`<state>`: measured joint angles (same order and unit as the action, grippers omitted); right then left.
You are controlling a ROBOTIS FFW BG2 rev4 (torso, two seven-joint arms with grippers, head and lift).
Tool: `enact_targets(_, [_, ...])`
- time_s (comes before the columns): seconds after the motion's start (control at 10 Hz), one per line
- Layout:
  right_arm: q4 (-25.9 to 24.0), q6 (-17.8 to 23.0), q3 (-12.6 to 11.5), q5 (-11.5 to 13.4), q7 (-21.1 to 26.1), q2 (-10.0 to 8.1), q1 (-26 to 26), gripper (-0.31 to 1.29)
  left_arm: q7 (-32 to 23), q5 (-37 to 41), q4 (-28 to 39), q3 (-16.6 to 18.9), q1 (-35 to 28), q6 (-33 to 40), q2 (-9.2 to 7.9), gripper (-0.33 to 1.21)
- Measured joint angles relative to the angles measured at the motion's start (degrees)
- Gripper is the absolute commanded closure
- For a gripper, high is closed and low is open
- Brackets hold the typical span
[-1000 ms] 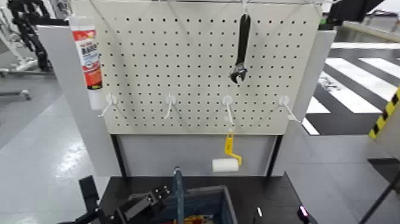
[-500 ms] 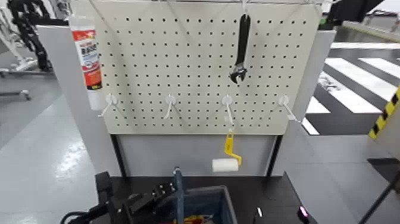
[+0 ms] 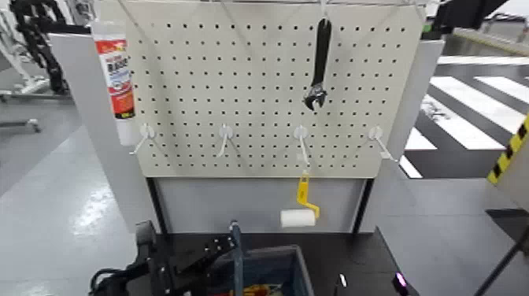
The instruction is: Grasp the handle of the crate.
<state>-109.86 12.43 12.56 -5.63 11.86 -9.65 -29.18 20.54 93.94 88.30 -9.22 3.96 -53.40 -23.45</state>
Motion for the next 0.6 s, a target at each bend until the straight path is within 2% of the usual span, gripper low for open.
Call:
enact_targets(0.1, [0.0,0.09,0.01,0.0,0.0,0.04,0.0,0.15,0.92,0.24,-1.16,-1.22,1.12,-0.14,-0.41,0.35])
enact_targets(0.2, [0.0,0.14,0.01,0.0,0.0,0.06,0.0,0.15,1.57,0.58,-2.01,-2.18,1.78,-0.22,-0.57,0.81])
enact_targets(0.3, [0.0,0.14,0.01,0.0,0.0,0.07,0.0,0.15,1.79,0.97,-2.65,-2.82,2.08,-0.44,-0.61,0.96])
enact_targets(0.4, [0.0,0.21,0.01,0.0,0.0,0.07,0.0,0.15,1.8,1.24,-3.11,-3.11,2.12,-0.77,-0.55,1.0])
enact_targets(0.5, [0.0,0.29,0.01,0.0,0.0,0.07,-0.05,0.15,1.79,1.32,-3.27,-3.19,2.09,-1.14,-0.41,1.16])
enact_targets(0.6, [0.0,0.32,0.0,-0.03,0.0,0.07,-0.08,0.15,1.77,1.33,-3.3,-3.01,1.88,-1.44,-0.22,1.16])
